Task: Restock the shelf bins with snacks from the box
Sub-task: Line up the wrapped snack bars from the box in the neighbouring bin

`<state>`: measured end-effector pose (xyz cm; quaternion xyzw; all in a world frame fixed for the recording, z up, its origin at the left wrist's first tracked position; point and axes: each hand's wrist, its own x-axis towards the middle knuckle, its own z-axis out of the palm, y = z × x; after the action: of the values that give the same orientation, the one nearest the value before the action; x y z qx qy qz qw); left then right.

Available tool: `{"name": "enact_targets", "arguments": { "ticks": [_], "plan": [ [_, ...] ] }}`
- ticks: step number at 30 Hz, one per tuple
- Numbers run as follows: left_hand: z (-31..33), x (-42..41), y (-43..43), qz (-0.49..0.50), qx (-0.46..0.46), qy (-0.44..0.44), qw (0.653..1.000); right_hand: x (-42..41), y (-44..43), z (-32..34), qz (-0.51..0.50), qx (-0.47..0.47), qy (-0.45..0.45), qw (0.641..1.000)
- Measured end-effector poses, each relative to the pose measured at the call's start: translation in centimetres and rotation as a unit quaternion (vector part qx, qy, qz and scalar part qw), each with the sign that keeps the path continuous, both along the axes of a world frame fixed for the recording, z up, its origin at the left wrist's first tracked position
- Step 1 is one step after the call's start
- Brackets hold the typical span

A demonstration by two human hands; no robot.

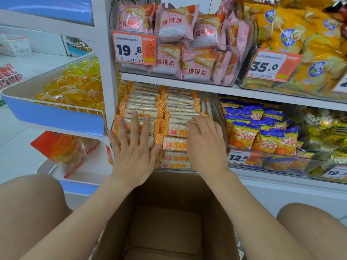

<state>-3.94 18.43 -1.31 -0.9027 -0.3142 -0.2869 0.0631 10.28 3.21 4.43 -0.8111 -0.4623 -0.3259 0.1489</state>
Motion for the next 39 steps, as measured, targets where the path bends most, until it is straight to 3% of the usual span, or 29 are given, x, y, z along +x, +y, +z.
{"name": "enact_targets", "arguments": {
  "ticks": [15,20,30,35,39],
  "plan": [
    [3.7,0.9,0.2,-0.002,0.072,-0.026,0.997,-0.9,2.3,-1.0,0.002,-0.067,-0.008,0.998],
    [2.9,1.8,2.7,-0.043,0.090,0.020,0.995,0.1,2.9,-1.4,0.002,-0.094,-0.043,0.995],
    [2.3,2.7,4.9,-0.065,0.079,0.059,0.993,2.0,4.5,-2.2,0.028,-0.112,0.026,0.993],
    [2.7,2.8,5.2,-0.072,0.073,0.079,0.992,2.2,4.3,-1.3,0.047,-0.172,0.060,0.982],
    [3.1,2.0,5.0,-0.065,0.103,0.073,0.990,1.2,3.8,-0.8,0.017,-0.155,0.049,0.987]
  ]
}}
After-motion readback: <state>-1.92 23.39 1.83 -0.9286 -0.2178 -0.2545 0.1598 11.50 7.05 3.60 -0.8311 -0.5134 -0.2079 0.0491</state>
